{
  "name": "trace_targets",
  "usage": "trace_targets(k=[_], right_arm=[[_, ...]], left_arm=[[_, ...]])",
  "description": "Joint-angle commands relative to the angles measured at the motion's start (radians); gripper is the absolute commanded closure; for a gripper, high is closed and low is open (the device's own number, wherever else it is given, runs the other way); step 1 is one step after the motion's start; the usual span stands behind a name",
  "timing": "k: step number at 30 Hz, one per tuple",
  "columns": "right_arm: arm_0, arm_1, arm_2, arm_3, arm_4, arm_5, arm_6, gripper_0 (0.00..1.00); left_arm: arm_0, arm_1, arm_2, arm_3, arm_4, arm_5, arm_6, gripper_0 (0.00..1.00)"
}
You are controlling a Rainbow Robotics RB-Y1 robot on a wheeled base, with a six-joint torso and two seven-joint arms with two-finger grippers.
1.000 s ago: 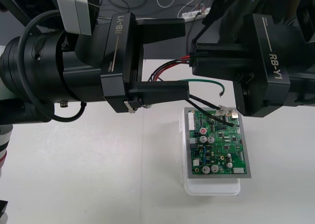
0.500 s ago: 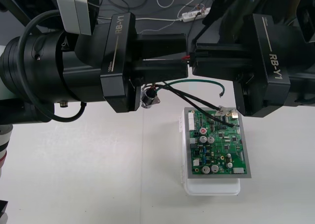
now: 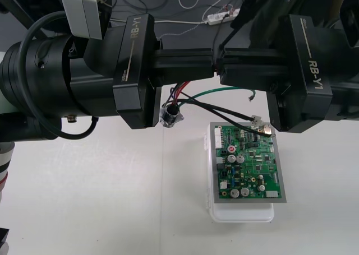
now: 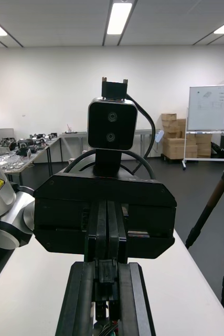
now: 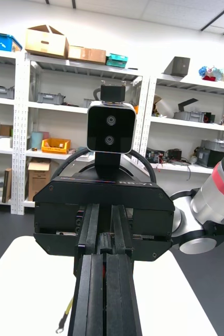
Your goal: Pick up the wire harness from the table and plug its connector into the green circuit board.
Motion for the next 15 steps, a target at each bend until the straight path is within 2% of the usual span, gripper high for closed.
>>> trace_targets(k=[1, 7, 8, 9, 10, 11, 12, 13, 15], right_arm=[[0.007, 0.013, -0.029, -0.031, -0.009, 0.001, 0.011, 1.00], [0.007, 0.013, -0.029, -0.031, -0.009, -0.001, 0.011, 1.00], [0.007, 0.013, -0.030, -0.031, -0.009, -0.001, 0.011, 0.91], [0.007, 0.013, -0.030, -0.029, -0.009, -0.001, 0.009, 0.61], [0.009, 0.013, -0.030, -0.029, -0.009, -0.001, 0.006, 0.37], [0.007, 0.013, -0.029, -0.031, -0.009, -0.001, 0.005, 0.26], [0.007, 0.013, -0.030, -0.031, -0.009, -0.001, 0.005, 0.08], [0.009, 0.013, -0.030, -0.031, -0.009, 0.001, 0.005, 0.00], [0.007, 0.013, -0.029, -0.029, -0.011, 0.001, 0.003, 0.00]], left_arm=[[-0.014, -0.015, -0.017, -0.029, 0.022, 0.051, -0.025, 1.00], [-0.014, -0.015, -0.017, -0.029, 0.023, 0.051, -0.031, 1.00], [-0.014, -0.015, -0.015, -0.029, 0.023, 0.051, -0.031, 1.00], [-0.014, -0.014, -0.017, -0.029, 0.025, 0.051, -0.033, 1.00], [-0.014, -0.014, -0.015, -0.029, 0.026, 0.051, -0.033, 1.00], [-0.014, -0.015, -0.017, -0.029, 0.026, 0.051, -0.033, 1.00], [-0.014, -0.015, -0.015, -0.029, 0.026, 0.051, -0.034, 1.00], [-0.014, -0.014, -0.015, -0.029, 0.026, 0.051, -0.034, 1.00], [-0.014, -0.011, -0.015, -0.029, 0.028, 0.051, -0.036, 1.00]])
